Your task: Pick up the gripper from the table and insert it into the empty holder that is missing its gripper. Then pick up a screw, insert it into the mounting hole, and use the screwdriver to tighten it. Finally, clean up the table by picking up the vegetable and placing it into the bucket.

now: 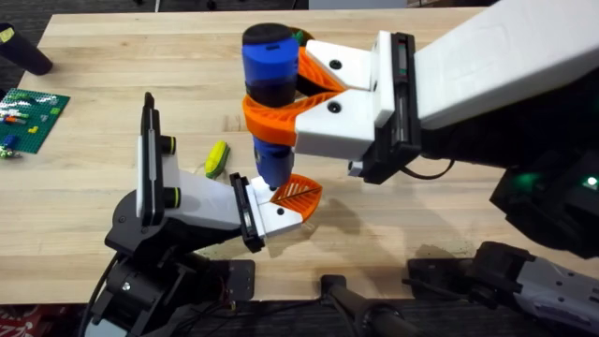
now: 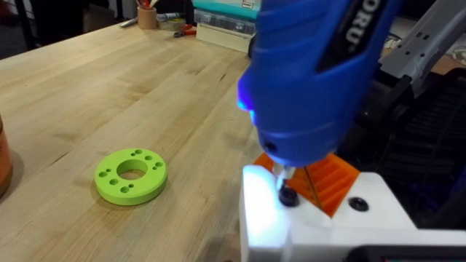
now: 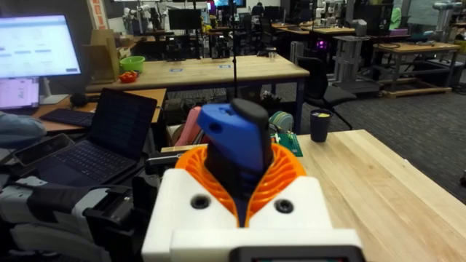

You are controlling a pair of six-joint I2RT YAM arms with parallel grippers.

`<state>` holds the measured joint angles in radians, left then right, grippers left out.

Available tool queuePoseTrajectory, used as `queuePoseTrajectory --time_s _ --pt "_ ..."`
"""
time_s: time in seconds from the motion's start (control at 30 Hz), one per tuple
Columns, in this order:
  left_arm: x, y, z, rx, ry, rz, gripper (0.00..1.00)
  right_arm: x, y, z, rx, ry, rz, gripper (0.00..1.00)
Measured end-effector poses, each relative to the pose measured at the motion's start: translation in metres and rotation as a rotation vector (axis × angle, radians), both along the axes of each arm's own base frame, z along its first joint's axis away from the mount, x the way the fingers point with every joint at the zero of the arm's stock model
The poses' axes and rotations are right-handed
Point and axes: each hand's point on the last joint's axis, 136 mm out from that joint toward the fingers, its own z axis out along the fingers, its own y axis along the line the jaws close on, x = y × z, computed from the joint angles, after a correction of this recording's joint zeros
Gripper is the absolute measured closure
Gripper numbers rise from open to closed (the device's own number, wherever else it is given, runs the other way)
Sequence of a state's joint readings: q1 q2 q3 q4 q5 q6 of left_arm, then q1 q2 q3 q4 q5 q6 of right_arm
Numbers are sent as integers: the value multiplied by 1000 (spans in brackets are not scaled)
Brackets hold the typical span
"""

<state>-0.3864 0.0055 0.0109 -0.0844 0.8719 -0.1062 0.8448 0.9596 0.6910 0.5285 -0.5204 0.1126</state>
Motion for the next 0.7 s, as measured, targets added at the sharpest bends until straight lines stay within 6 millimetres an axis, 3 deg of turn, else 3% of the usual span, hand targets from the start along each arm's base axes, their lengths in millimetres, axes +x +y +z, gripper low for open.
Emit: queuePoseTrajectory --time_s 0.7 --pt "0 0 0 -3 5 1 993 1 -1 3 15 -13 -5 964"
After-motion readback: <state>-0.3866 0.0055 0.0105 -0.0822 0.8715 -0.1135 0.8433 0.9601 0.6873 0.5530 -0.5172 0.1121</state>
